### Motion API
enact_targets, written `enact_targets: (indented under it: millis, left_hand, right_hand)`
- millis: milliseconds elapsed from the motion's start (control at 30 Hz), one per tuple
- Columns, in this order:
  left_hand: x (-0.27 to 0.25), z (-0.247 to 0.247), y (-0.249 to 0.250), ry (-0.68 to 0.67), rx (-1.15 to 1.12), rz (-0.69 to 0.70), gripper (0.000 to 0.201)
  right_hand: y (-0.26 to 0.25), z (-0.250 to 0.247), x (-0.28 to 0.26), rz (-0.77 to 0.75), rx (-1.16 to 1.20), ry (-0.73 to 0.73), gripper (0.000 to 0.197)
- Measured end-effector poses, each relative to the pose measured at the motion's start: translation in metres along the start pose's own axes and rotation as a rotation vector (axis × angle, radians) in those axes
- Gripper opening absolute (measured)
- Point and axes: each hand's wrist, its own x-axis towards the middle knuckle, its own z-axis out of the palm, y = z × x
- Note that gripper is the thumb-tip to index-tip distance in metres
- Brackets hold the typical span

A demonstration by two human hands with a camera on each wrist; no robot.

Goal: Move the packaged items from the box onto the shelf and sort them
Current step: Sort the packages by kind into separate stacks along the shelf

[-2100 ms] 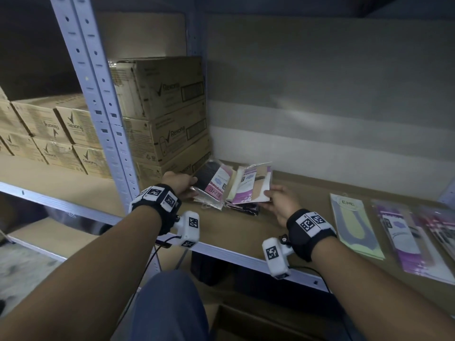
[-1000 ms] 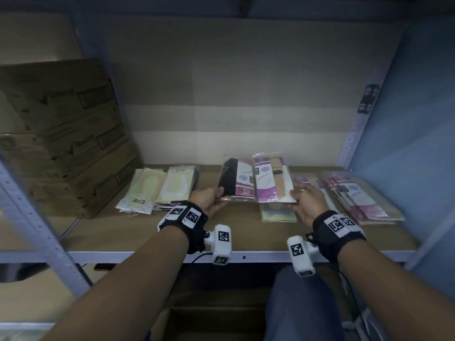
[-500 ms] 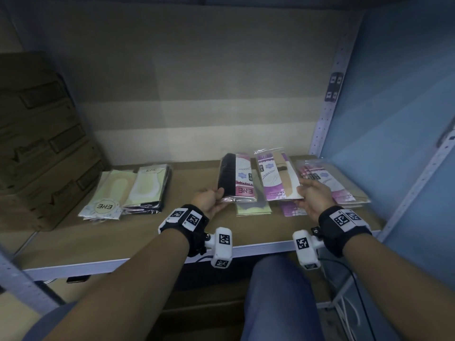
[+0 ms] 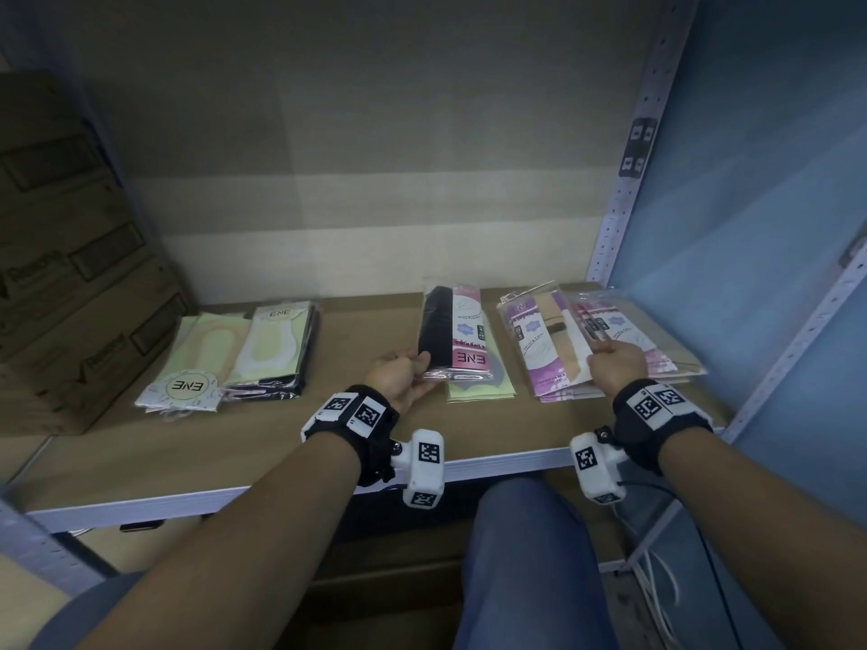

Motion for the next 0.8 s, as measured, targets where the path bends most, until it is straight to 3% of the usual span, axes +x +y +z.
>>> enact_targets:
  millis: [333,567,700,800]
  left_hand:
    - [-0.009,-0.001,0.003,0.030,0.030,0.015,0.027]
    - [-0.019,0.010,0.005,0.010,0.008,0.045,0.030]
    - [-0.026,0.019,0.006,-0.007,-0.028,0.050,0.022]
    - [-0.029,0.017,0.009,0.000,-0.038,0.064,0.026]
  right_hand:
    - [-0.017,0.002,-0.021,-0.144,-0.181,-0.011,0.033]
    - [-0.041,0.030,-0.042,-0.311,-0.128,-0.252,0.021]
    - [-0.046,0.051,-0.062,-0.140,0.151,-0.508,0.036]
    - [-0.049,0.060,-0.070,-0.040,0.345,-0.572,0.046]
